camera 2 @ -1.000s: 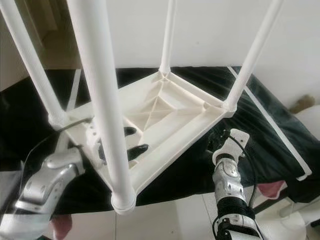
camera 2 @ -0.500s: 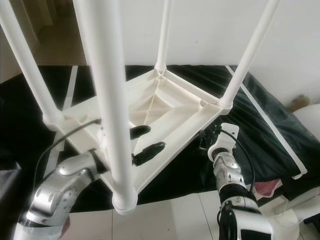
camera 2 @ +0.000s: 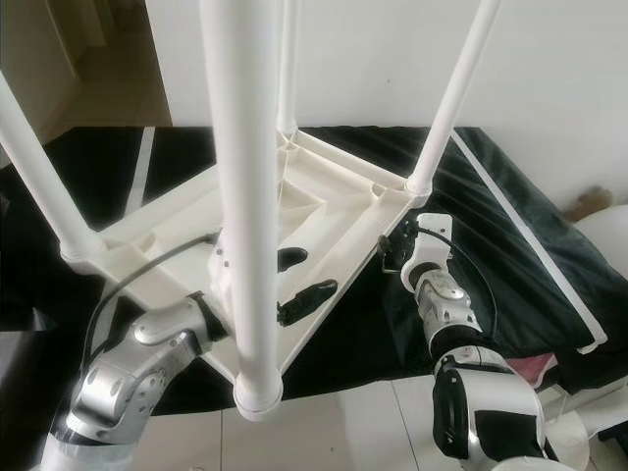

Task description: Building children table

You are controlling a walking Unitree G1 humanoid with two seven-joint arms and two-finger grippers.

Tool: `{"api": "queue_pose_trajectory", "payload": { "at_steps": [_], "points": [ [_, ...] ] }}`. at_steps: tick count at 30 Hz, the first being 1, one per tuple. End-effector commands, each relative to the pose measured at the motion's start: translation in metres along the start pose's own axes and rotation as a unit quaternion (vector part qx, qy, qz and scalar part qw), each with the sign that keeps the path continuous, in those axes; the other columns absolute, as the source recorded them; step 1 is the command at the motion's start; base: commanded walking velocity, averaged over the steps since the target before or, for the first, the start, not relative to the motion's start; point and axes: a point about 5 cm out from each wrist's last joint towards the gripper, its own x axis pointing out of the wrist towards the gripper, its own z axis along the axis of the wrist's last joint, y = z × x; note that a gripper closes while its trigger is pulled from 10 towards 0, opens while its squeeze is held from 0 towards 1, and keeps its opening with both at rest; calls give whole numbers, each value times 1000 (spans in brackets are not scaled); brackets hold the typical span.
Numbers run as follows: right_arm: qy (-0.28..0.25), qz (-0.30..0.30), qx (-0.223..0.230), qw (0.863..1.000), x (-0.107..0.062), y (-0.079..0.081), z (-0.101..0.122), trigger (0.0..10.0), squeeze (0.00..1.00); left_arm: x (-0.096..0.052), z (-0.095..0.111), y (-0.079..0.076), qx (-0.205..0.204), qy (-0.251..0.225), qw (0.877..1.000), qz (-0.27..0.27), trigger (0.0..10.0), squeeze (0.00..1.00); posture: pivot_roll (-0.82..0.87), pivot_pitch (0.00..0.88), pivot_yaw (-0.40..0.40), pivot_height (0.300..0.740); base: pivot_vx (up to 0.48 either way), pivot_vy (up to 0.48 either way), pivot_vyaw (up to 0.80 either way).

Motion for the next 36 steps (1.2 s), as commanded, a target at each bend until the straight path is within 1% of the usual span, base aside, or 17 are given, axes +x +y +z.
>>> {"api": "queue_pose_trajectory", "payload": {
  "at_steps": [1,2,3,5,6,8,10,12,14,15,16,18,25,26,28,31,36],
  "points": [
    [0,-8,-3,1000,-2,-4,-2,10000,0,1,2,1,12,3,1000,4,10000,0,163,0,-79,740,0,0,0],
    [-8,-19,-1,1000,-6,-12,-4,10000,0,-5,0,9,26,16,999,18,10000,0,162,0,-74,740,0,0,0],
    [-8,-19,-1,1000,-6,-12,-4,10000,0,-5,0,9,26,16,999,18,10000,0,162,0,-74,740,0,0,0],
    [-31,-33,5,999,-17,-29,-8,10000,0,-25,-10,33,63,64,995,47,10000,0,158,0,-67,740,0,0,0],
    [-31,-33,5,999,-17,-29,-8,10000,0,-25,-10,33,63,64,995,47,10000,0,158,0,-67,740,0,0,0],
    [-49,-29,7,998,-24,-34,-9,10000,0,-39,-17,47,93,102,989,54,10000,0,153,0,-59,740,0,0,0],
    [-55,-26,8,998,-26,-35,-9,10000,0,-44,-18,50,103,114,987,54,10000,0,153,0,-59,740,0,0,0],
    [-76,1,8,997,-37,-35,-8,10000,0,-57,-20,63,121,145,981,50,10000,0,142,0,-50,740,0,0,0],
    [-85,23,2,996,-46,-35,-9,10000,0,-66,-21,71,129,164,977,49,10000,0,135,0,-46,740,0,0,0],
    [-85,23,2,996,-46,-35,-9,10000,0,-66,-21,71,129,164,977,49,10000,0,135,0,-46,740,0,0,0],
    [-86,39,-6,996,-53,-34,-10,10000,0,-72,-22,77,137,176,974,46,10000,0,131,0,-44,740,0,0,0],
    [-85,53,-11,995,-59,-33,-12,10000,0,-77,-22,82,144,186,971,43,10000,0,129,0,-44,740,0,0,0],
    [-79,62,-21,995,-71,-35,-15,10000,0,-89,-24,90,155,213,964,28,10000,0,120,0,-39,740,0,0,0],
    [-77,60,-18,995,-76,-37,-13,10000,0,-98,-22,90,143,220,965,8,10000,0,116,0,-37,740,0,0,0],
    [-77,60,-18,995,-76,-37,-13,10000,0,-98,-22,90,143,220,965,8,10000,0,116,0,-37,740,0,0,0],
    [-72,63,-19,995,-80,-37,-11,10000,0,-116,-21,84,111,235,965,-38,10000,0,125,0,-49,740,0,0,0],
    [-67,65,-18,995,-81,-38,-11,10000,0,-122,-23,82,103,245,962,-54,10000,0,130,0,-57,740,0,0,0]
  ]
}}
